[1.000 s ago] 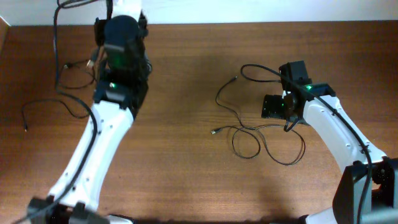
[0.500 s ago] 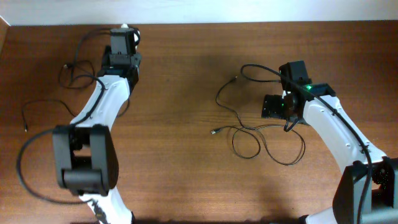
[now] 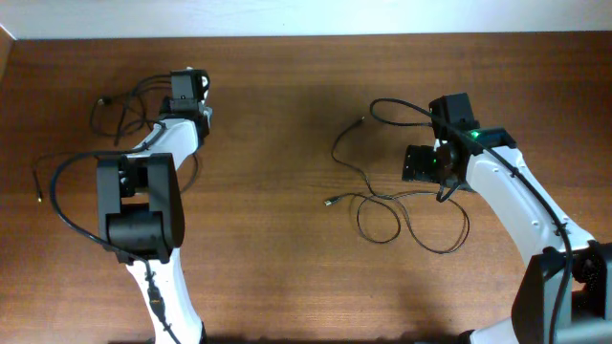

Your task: Untangle cables

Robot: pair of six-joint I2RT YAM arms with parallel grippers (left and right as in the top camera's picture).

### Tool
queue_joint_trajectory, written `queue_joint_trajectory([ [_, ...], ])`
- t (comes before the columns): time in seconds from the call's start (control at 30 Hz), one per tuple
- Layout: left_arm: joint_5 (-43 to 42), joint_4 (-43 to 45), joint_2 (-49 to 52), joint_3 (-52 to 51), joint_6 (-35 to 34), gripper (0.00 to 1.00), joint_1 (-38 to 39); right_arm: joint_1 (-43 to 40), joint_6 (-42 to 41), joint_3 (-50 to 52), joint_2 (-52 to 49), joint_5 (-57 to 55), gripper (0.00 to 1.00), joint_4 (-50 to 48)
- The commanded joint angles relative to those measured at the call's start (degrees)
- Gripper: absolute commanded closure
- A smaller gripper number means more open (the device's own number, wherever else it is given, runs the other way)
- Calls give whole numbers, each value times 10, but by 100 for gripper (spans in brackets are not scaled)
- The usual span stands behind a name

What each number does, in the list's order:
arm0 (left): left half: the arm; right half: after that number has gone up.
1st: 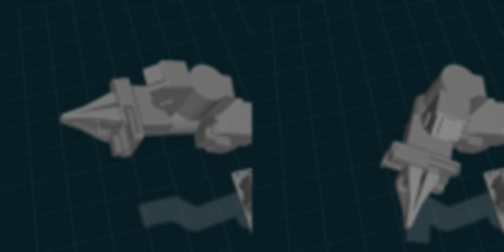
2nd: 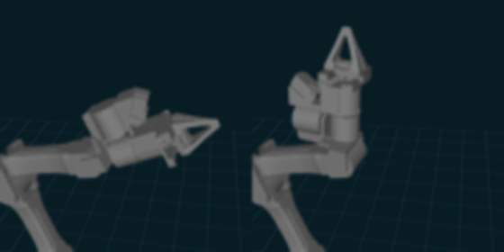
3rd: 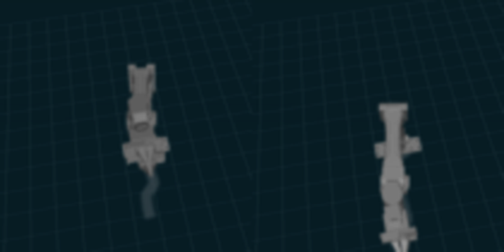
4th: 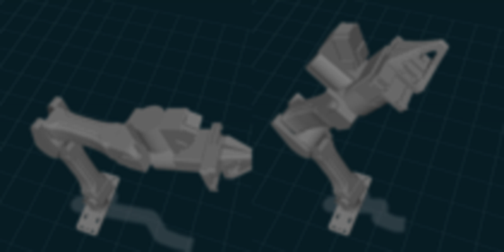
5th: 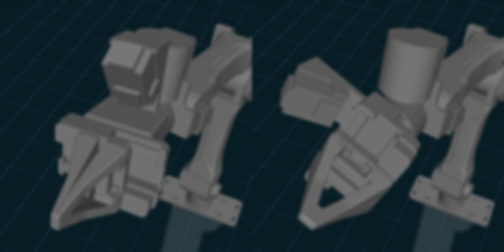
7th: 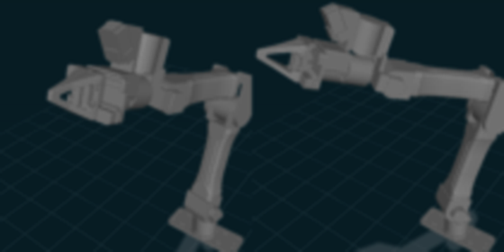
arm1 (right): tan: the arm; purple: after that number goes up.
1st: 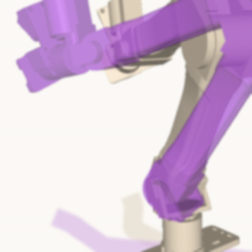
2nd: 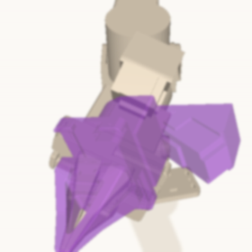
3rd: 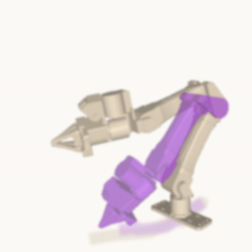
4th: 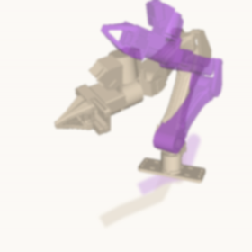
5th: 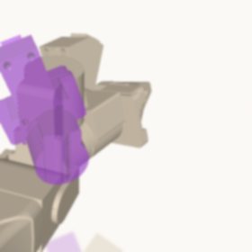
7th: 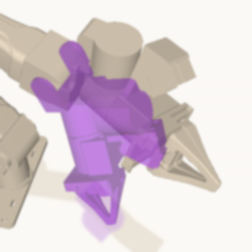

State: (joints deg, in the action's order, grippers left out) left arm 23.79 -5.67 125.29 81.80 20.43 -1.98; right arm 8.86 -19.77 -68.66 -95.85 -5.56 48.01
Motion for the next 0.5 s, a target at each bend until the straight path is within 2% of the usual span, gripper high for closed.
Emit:
queue_joint_trajectory([
  [0.0, -5, 11, 4, 0, -2, 59, -4, -2, -7, 0, -4, -7, 2, 0],
  [0.03, -5, 10, 4, 0, -2, 49, -4, -2, -7, 0, -4, -7, 2, 0],
  [0.1, -5, 6, 4, 0, -2, 11, -4, -2, -7, 0, -4, -7, 2, 0],
  [0.13, -5, 5, 4, 0, -2, 1, -4, -2, -7, 0, -4, -7, 2, 0],
  [0.3, 11, 4, -9, 2, -2, 1, -4, -2, -7, 0, -4, -7, 2, 0],
  [0.47, 15, 0, -78, 3, -2, 1, -4, -2, -7, 0, -4, -7, 2, 0],
])
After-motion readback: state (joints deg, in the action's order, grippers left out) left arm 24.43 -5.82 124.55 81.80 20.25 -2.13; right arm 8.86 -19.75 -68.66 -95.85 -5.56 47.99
